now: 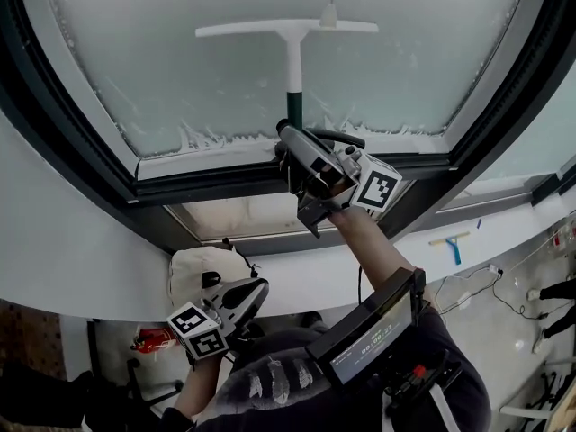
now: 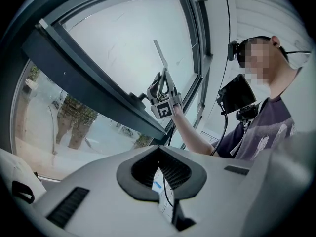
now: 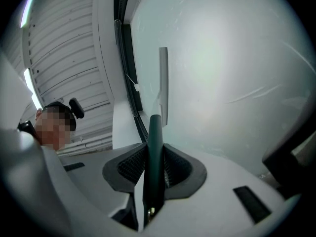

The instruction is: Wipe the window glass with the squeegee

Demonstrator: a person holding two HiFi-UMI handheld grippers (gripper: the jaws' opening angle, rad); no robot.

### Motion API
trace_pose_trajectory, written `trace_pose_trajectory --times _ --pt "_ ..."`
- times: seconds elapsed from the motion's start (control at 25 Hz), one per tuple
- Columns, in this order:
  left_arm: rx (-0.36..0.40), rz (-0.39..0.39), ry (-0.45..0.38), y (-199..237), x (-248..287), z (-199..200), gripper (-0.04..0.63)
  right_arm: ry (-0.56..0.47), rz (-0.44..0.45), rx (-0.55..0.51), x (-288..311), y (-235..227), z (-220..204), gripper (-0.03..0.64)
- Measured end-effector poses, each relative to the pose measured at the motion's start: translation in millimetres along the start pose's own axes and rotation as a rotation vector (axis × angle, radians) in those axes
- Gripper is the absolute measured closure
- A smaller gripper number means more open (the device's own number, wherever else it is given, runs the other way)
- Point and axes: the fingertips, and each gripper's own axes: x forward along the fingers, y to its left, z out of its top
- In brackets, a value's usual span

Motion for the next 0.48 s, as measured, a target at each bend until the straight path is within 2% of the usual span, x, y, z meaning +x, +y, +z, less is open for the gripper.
trace_pose_trajectory --times 0.48 --pt "-0.008 -0.015 0.014 1.5 -0.5 -3.9 0.591 0.003 -0.026 0.026 -14.3 -5.8 -14.8 0.52"
